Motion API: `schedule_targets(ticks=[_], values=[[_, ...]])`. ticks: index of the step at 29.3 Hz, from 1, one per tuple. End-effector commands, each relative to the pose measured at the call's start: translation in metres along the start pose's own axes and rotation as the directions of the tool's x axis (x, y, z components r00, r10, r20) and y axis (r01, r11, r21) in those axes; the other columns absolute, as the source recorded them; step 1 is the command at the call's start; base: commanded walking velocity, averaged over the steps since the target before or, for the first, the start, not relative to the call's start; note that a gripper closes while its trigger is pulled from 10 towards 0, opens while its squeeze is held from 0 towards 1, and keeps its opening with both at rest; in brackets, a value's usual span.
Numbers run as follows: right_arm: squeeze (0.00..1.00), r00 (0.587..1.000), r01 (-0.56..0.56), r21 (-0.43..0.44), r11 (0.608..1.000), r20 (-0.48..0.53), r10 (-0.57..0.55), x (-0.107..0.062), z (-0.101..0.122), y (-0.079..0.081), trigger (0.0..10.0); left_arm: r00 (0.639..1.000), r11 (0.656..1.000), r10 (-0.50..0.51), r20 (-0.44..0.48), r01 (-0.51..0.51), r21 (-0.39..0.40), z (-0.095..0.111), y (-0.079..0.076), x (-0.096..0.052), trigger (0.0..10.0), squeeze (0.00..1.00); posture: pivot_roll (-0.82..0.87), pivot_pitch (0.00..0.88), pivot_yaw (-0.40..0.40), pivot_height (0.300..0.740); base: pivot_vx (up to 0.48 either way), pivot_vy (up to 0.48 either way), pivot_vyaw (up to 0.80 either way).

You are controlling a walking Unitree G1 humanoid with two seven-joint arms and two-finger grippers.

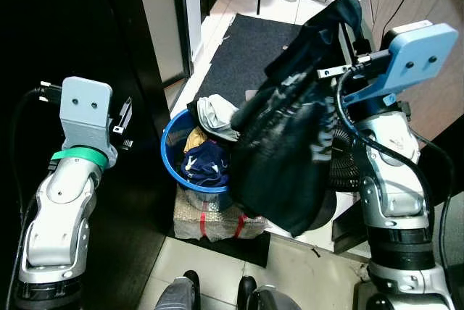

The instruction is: Clothes washing

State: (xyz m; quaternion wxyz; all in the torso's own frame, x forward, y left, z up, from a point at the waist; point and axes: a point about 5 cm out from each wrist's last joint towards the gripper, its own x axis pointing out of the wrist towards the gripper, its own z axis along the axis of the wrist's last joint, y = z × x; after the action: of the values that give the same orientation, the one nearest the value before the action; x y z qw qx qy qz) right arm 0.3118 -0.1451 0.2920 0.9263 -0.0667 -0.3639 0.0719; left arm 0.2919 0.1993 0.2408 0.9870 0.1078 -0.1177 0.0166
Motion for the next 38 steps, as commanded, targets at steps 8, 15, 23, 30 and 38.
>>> schedule_targets(ticks=[8, 15, 23, 30, 38], values=[[0.00, 0.995, -0.011, -0.065, 0.998, -0.097, 0.005, -0.003, -0.022, 0.017, 10.0, 0.979, 0.986, -0.103, 0.177, 0.124, -0.111, 0.048, -0.031, 0.006, 10.0, 0.00, 0.09, 0.000, 0.008, 0.740, 0.000, 0.000, 0.00], [0.00, 0.986, 0.001, -0.066, 0.998, -0.166, -0.012, -0.013, -0.034, 0.015, 10.0, 0.974, 0.970, -0.200, 0.101, 0.212, -0.121, 0.023, -0.056, -0.003, 10.0, 0.00, 0.04, 0.009, 0.012, 0.740, 0.000, 0.000, 0.00], [0.00, 0.976, -0.028, -0.064, 0.998, -0.218, 0.014, -0.025, -0.042, 0.015, 10.0, 0.973, 0.962, -0.206, 0.105, 0.221, -0.158, 0.028, -0.064, -0.001, 10.0, 0.00, 0.04, 0.008, 0.004, 0.740, 0.000, 0.000, 0.00], [0.00, 0.980, 0.029, 0.020, 0.999, -0.199, -0.025, -0.018, -0.038, 0.014, 10.0, 0.974, 0.964, -0.188, 0.124, 0.207, -0.165, 0.035, -0.060, 0.004, 10.0, 0.00, 0.05, 0.002, 0.007, 0.740, 0.000, 0.000, -0.78], [0.00, 0.983, 0.102, 0.088, 0.991, -0.159, -0.087, 0.000, -0.029, 0.005, 10.0, 0.978, 0.971, -0.157, 0.139, 0.178, -0.156, 0.040, -0.052, 0.005, 10.0, 0.00, 0.07, 0.000, 0.000, 0.740, 0.000, 0.000, -0.78]])
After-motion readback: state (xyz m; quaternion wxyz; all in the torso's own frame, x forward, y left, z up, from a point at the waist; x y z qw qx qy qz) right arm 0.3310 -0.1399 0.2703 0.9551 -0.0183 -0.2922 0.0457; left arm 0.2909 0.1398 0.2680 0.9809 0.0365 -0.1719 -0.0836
